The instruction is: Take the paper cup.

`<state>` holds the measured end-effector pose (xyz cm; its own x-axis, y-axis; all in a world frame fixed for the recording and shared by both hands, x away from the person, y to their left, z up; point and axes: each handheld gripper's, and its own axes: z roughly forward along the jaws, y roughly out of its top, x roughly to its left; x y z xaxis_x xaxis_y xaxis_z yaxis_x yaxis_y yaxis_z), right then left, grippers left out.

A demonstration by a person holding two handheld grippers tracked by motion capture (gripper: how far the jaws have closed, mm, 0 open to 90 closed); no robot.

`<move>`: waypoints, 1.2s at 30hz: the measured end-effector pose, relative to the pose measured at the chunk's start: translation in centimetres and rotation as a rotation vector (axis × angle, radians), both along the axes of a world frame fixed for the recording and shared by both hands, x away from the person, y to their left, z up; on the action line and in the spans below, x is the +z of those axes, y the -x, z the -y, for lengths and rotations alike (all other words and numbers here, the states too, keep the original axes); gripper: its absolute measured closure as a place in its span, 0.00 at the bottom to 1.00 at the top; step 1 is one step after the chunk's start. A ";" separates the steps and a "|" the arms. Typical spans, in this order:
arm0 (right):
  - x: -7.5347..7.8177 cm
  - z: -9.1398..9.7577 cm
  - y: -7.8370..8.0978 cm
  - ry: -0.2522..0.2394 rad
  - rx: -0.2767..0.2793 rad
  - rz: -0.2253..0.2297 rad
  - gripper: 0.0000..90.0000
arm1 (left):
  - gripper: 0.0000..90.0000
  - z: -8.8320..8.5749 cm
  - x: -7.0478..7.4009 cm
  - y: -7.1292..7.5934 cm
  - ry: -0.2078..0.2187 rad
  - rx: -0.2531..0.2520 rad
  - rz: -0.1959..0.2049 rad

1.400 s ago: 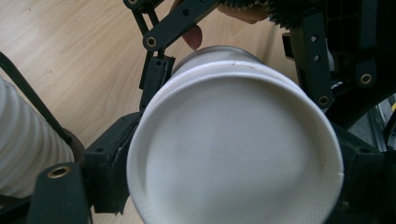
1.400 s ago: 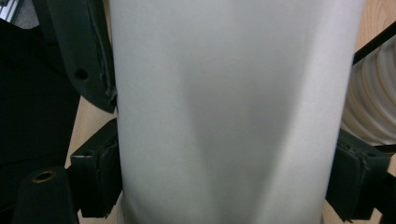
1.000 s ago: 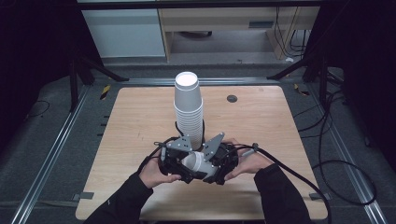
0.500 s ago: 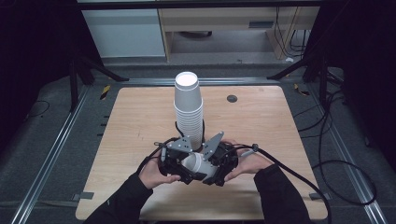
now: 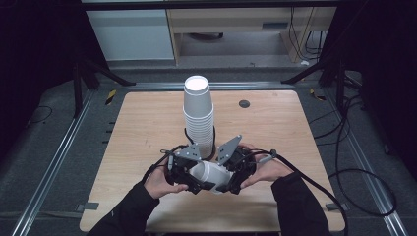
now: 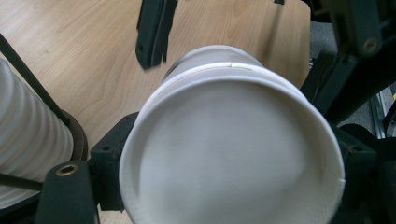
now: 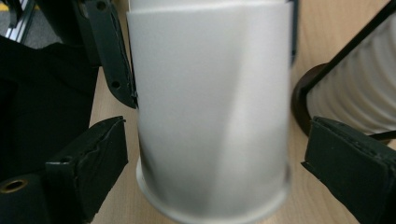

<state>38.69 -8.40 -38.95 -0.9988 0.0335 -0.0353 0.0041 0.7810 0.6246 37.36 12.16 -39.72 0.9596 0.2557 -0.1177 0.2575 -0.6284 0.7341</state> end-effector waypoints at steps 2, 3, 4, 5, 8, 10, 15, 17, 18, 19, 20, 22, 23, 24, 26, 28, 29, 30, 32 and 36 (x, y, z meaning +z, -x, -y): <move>0.3 0.2 0.0 -0.008 -0.004 -0.001 0.07 | 0.23 -0.1 0.0 0.0 -0.001 0.003 -0.001; 0.5 0.4 0.0 -0.012 -0.013 0.005 0.07 | 0.23 -0.2 0.0 0.0 -0.001 0.006 0.001; 0.8 0.6 -0.1 -0.019 -0.017 0.012 0.07 | 0.23 -0.3 0.1 0.0 0.002 0.007 0.000; 1.3 1.0 -0.2 -0.035 -0.033 0.016 0.07 | 0.23 -0.5 0.1 -0.1 0.002 0.013 0.004; 2.0 1.8 -0.2 -0.065 -0.060 0.028 0.07 | 0.23 -0.9 0.1 -0.1 0.010 0.017 0.003; 2.2 2.4 -0.3 -0.094 -0.081 0.032 0.08 | 0.23 -1.2 0.2 -0.1 0.016 0.030 0.001; 2.3 3.7 -0.3 -0.140 -0.126 0.027 0.07 | 0.23 -2.0 0.4 -0.2 0.034 0.053 0.005; 2.3 4.2 -0.3 -0.160 -0.141 0.031 0.07 | 0.23 -2.3 0.5 -0.3 0.046 0.062 0.007; 2.3 4.2 -0.3 -0.160 -0.141 0.031 0.07 | 0.23 -2.3 0.5 -0.3 0.046 0.062 0.007; 2.3 4.7 -0.3 -0.181 -0.158 0.032 0.07 | 0.23 -2.7 0.6 -0.3 0.054 0.073 0.009; 2.3 4.9 -0.2 -0.193 -0.168 0.035 0.08 | 0.23 -2.7 0.6 -0.3 0.054 0.073 0.009; 2.3 5.4 -0.2 -0.218 -0.184 0.038 0.08 | 0.23 -3.2 0.8 -0.3 0.076 0.095 0.010; 2.3 5.6 -0.2 -0.230 -0.190 0.040 0.08 | 0.23 -3.3 0.8 -0.4 0.083 0.100 0.009; 2.3 5.8 -0.1 -0.246 -0.195 0.039 0.09 | 0.23 -3.4 0.9 -0.4 0.089 0.108 0.014; 2.3 6.1 -0.1 -0.263 -0.201 0.036 0.09 | 0.23 -3.6 1.0 -0.4 0.095 0.110 0.015; 2.2 6.5 0.0 -0.289 -0.219 0.046 0.09 | 0.23 -3.8 1.2 -0.4 0.113 0.120 0.021; 2.0 7.0 0.0 -0.313 -0.233 0.037 0.09 | 0.23 -4.1 1.4 -0.4 0.132 0.130 0.028; 1.9 7.2 0.0 -0.325 -0.243 0.042 0.09 | 0.23 -4.2 1.5 -0.5 0.138 0.132 0.028; 1.8 7.3 0.0 -0.337 -0.247 0.036 0.09 | 0.23 -4.4 1.6 -0.5 0.148 0.133 0.030; 1.3 8.1 0.1 -0.388 -0.273 0.030 0.11 | 0.22 -4.8 2.0 -0.5 0.199 0.148 0.043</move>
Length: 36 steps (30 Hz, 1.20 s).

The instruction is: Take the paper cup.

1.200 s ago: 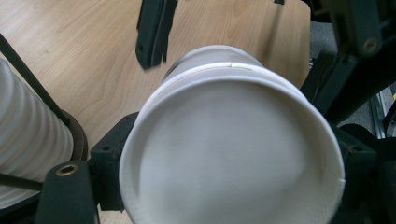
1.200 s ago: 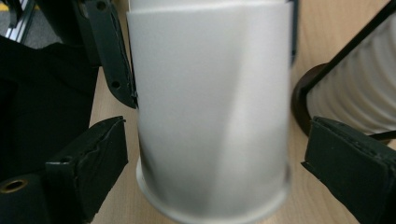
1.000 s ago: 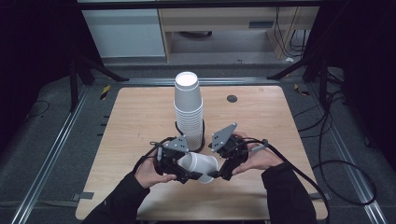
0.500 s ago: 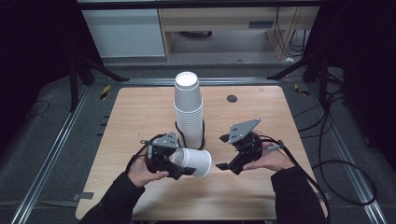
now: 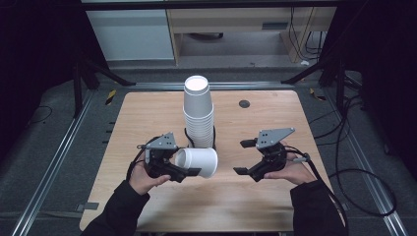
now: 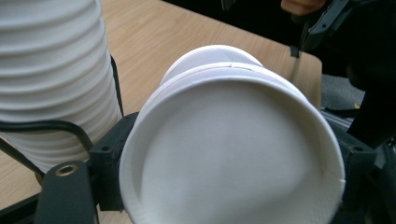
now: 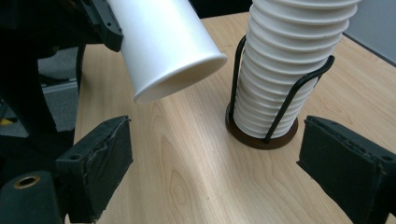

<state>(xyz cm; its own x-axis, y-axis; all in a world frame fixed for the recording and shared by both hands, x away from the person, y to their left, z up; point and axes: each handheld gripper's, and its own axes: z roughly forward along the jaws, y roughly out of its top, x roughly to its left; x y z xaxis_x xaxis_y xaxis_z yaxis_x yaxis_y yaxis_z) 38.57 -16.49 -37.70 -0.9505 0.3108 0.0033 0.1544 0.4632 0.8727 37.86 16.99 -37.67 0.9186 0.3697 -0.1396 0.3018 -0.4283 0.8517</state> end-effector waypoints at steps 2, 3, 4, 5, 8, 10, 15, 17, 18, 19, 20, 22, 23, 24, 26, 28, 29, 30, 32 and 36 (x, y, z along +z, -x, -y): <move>-0.2 0.2 0.2 -0.010 0.003 -0.006 0.12 | 0.22 0.0 0.1 0.0 -0.003 -0.002 0.007; -0.3 0.3 0.2 -0.015 0.003 -0.007 0.12 | 0.22 -0.1 0.3 0.1 0.015 -0.010 0.009; -0.3 0.3 0.2 -0.022 0.003 -0.007 0.12 | 0.22 -0.1 0.3 0.1 0.015 -0.010 0.009; -0.4 0.3 0.3 -0.029 0.000 -0.008 0.12 | 0.22 0.0 0.4 0.1 0.018 -0.011 0.017; -0.7 0.3 0.2 -0.041 -0.016 0.016 0.11 | 0.22 0.1 0.5 0.2 0.029 -0.008 0.031; -0.7 0.3 0.2 -0.046 -0.020 0.015 0.11 | 0.22 0.1 0.7 0.2 0.036 -0.011 0.031; -0.9 0.2 0.0 -0.105 -0.032 0.008 0.10 | 0.22 0.0 1.5 0.3 0.075 -0.015 0.056; -0.8 0.3 0.0 -0.123 -0.039 0.001 0.11 | 0.22 -0.1 1.7 0.3 0.087 -0.011 0.059; -0.8 0.3 0.0 -0.136 -0.035 -0.007 0.11 | 0.22 -0.2 1.7 0.3 0.091 -0.007 0.066; -0.8 0.3 0.0 -0.145 -0.039 -0.001 0.10 | 0.22 -0.2 1.8 0.3 0.098 -0.008 0.064; -0.8 0.3 0.0 -0.145 -0.039 -0.001 0.10 | 0.22 -0.2 1.8 0.3 0.098 -0.008 0.064; -0.8 0.2 0.1 -0.155 -0.035 -0.015 0.09 | 0.22 -0.3 2.0 0.2 0.113 -0.012 0.068; -0.8 0.1 0.1 -0.155 -0.036 -0.015 0.08 | 0.22 -0.3 2.1 0.2 0.115 -0.011 0.074; -0.8 0.1 0.1 -0.155 -0.036 -0.015 0.08 | 0.22 -0.3 2.1 0.2 0.115 -0.011 0.074; -0.8 0.1 0.0 -0.167 -0.032 -0.027 0.06 | 0.22 -0.4 2.1 0.1 0.129 -0.011 0.074; -0.7 0.1 0.1 -0.196 -0.018 -0.035 0.05 | 0.22 -0.4 2.2 0.0 0.146 -0.013 0.070; -0.7 0.1 0.1 -0.202 -0.013 -0.041 0.05 | 0.22 -0.4 2.2 0.0 0.157 -0.016 0.070; -0.7 0.1 0.1 -0.202 -0.013 -0.041 0.05 | 0.22 -0.4 2.2 0.0 0.157 -0.016 0.070; -0.7 0.1 0.1 -0.214 -0.016 -0.044 0.05 | 0.22 -0.4 2.2 0.0 0.168 -0.015 0.076; -0.8 -0.1 0.0 -0.227 -0.002 -0.050 0.05 | 0.22 -0.2 2.3 0.0 0.185 -0.031 0.088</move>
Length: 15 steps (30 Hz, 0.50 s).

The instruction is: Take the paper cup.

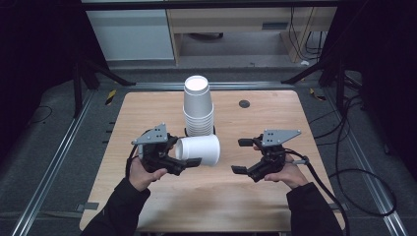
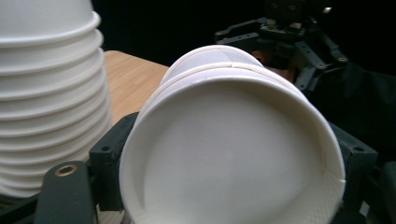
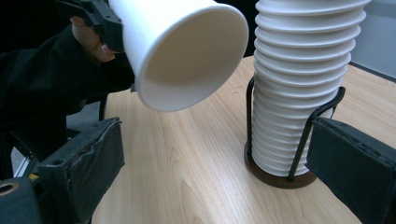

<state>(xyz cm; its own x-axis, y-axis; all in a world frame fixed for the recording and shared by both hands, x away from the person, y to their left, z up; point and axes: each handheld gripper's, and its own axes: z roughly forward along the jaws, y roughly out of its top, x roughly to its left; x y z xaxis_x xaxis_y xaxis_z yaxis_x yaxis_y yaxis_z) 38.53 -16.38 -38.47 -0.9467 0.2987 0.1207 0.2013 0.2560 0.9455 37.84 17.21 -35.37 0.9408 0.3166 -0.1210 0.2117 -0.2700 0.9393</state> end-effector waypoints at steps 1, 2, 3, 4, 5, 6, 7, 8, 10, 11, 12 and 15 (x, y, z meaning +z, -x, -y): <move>-0.1 -0.2 0.0 0.000 -0.002 0.004 0.05 | 0.22 0.1 0.0 0.0 -0.001 -0.011 -0.005; -0.1 -0.2 0.0 0.000 -0.002 0.004 0.05 | 0.22 0.2 -0.1 0.1 -0.006 -0.014 -0.003; -0.1 -0.4 0.0 -0.011 0.010 -0.003 0.06 | 0.22 0.5 -0.2 0.1 -0.014 -0.024 -0.004; -0.1 -0.4 0.0 -0.011 0.010 -0.003 0.06 | 0.22 0.5 -0.2 0.1 -0.014 -0.024 -0.004; -0.1 -0.6 0.0 -0.009 0.019 -0.004 0.06 | 0.22 0.6 -0.3 0.1 -0.019 -0.036 -0.007; -0.2 -0.7 0.0 -0.013 0.026 -0.006 0.06 | 0.22 0.7 -0.3 0.1 -0.020 -0.045 -0.010; -0.2 -0.8 0.0 -0.019 0.037 -0.011 0.06 | 0.22 0.7 -0.4 0.1 -0.022 -0.051 -0.010; -0.2 -0.8 0.0 -0.019 0.037 -0.011 0.06 | 0.22 0.7 -0.4 0.1 -0.022 -0.051 -0.010; -0.2 -1.0 0.1 -0.021 0.065 -0.019 0.06 | 0.22 0.9 -0.5 0.1 -0.024 -0.070 -0.012; -0.2 -1.1 0.1 -0.018 0.071 -0.023 0.06 | 0.22 1.0 -0.5 0.1 -0.026 -0.077 -0.016; -0.2 -1.1 0.1 -0.016 0.073 -0.023 0.06 | 0.22 1.0 -0.5 0.1 -0.026 -0.084 -0.017; -0.3 -1.4 0.1 -0.011 0.066 -0.023 0.05 | 0.22 1.2 -0.6 0.1 -0.028 -0.093 -0.021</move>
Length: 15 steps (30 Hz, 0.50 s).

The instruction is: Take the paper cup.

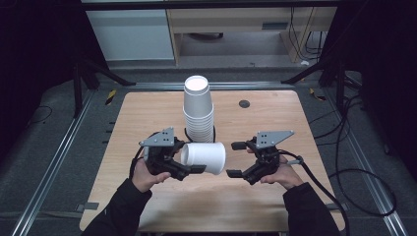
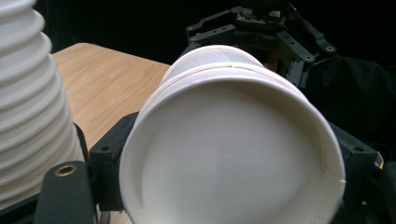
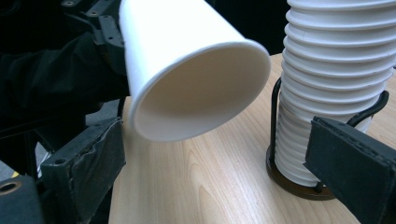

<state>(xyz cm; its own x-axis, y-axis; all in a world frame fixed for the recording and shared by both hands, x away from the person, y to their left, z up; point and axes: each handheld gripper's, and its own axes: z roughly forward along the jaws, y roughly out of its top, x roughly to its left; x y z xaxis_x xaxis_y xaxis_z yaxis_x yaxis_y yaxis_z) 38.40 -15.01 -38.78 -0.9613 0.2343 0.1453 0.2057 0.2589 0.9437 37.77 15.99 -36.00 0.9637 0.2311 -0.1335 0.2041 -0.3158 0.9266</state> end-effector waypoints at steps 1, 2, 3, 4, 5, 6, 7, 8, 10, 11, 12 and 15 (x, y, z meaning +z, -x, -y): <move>0.0 -0.1 0.0 0.003 -0.003 0.000 0.05 | 0.22 0.1 0.0 0.0 0.000 -0.005 -0.001; -0.1 -0.1 -0.1 0.003 0.000 -0.004 0.05 | 0.22 0.1 0.0 0.0 0.000 -0.005 0.000; -0.1 -0.1 -0.1 0.003 0.000 -0.004 0.05 | 0.22 0.1 0.0 0.0 0.000 -0.005 0.000; -0.2 -0.2 -0.1 0.000 0.008 -0.009 0.05 | 0.22 0.2 -0.1 0.0 0.004 -0.006 -0.001; -0.2 -0.3 -0.1 -0.003 0.012 -0.011 0.05 | 0.22 0.2 -0.1 0.0 0.003 -0.007 -0.001; -0.2 -0.3 0.0 -0.008 0.022 -0.018 0.05 | 0.22 0.3 -0.1 -0.1 0.001 -0.010 -0.001; -0.2 -0.4 0.0 -0.016 0.029 -0.020 0.05 | 0.22 0.3 -0.1 -0.1 0.001 -0.010 -0.001; -0.2 -0.4 0.0 -0.021 0.036 -0.025 0.05 | 0.22 0.4 -0.1 0.0 -0.002 -0.013 0.002; -0.2 -0.4 0.0 -0.018 0.038 -0.022 0.05 | 0.22 0.4 -0.2 0.0 -0.003 -0.013 0.001; -0.2 -0.5 0.0 -0.021 0.038 -0.027 0.05 | 0.22 0.4 -0.2 0.0 -0.004 -0.013 0.002; -0.2 -0.5 0.0 -0.021 0.038 -0.025 0.05 | 0.22 0.5 -0.2 0.0 -0.007 -0.019 0.001; -0.2 -0.5 0.0 -0.020 0.036 -0.027 0.05 | 0.22 0.6 -0.3 0.0 -0.005 -0.027 -0.001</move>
<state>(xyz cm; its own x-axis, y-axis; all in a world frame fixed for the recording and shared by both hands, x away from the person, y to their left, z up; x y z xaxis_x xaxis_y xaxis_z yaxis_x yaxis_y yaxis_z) 38.41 -14.46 -39.00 -0.9645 0.1968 0.1759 0.2224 0.2472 0.9431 37.78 15.39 -36.28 0.9695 0.2056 -0.1337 0.1967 -0.3263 0.9246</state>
